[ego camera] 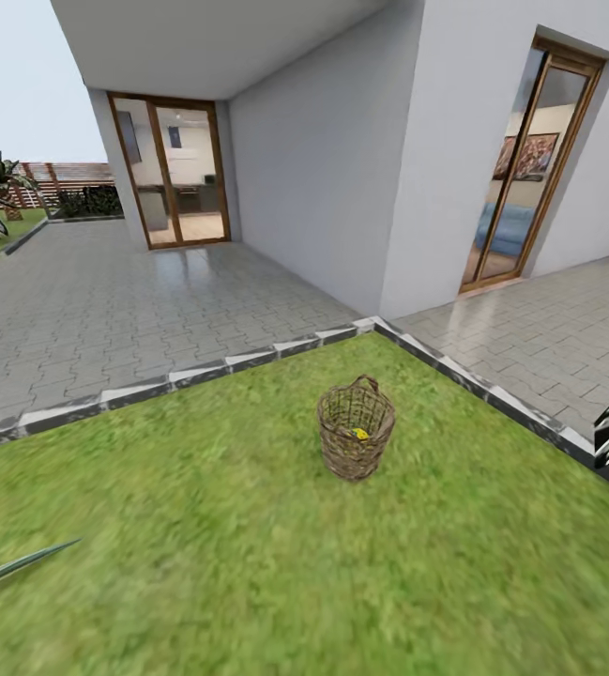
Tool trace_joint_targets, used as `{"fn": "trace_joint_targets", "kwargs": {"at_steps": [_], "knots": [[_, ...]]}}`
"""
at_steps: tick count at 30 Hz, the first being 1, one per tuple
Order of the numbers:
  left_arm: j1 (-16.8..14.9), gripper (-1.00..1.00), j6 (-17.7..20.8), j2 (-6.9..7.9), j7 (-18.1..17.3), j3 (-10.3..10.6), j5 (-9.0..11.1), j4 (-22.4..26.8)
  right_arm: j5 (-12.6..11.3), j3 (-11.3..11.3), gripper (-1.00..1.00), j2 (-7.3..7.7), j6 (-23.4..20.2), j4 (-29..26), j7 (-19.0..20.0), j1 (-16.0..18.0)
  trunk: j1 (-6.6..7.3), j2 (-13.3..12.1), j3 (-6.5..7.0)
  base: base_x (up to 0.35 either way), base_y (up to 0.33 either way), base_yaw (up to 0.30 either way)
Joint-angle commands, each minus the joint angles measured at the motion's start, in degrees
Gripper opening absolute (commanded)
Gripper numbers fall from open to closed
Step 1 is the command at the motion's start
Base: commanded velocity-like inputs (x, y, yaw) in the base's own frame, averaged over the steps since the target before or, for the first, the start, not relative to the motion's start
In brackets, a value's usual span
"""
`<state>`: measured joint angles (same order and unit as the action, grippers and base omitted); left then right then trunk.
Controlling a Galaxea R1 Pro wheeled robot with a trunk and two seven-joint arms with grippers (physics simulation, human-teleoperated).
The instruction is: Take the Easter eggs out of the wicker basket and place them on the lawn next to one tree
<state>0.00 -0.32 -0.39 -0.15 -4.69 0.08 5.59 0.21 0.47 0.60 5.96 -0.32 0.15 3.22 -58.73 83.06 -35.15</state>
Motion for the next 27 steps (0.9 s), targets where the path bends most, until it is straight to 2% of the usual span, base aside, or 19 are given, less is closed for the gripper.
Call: {"fn": "trace_joint_targets", "kwargs": {"at_steps": [1,10,27], "knots": [[0.0,1.0,0.0,-0.04,0.0,-0.4,0.0,0.2,0.0,0.0,1.0,-0.01,0.2,0.0,0.0,0.0,0.0,0.0,-0.04,0.0,0.0,0.0],[0.0,1.0,0.0,-0.13,-0.1,-0.4,0.0,0.1,-0.1,0.0,1.0,-0.25,0.3,-0.5,0.0,0.0,0.0,0.0,-0.04,0.034,-0.011,0.0],[0.0,1.0,0.1,-0.23,-0.1,-0.3,-0.2,-0.1,-0.1,0.0,1.0,-0.25,0.2,-0.6,-0.1,0.0,0.0,0.0,-0.04,0.312,-0.105,0.0]]}}
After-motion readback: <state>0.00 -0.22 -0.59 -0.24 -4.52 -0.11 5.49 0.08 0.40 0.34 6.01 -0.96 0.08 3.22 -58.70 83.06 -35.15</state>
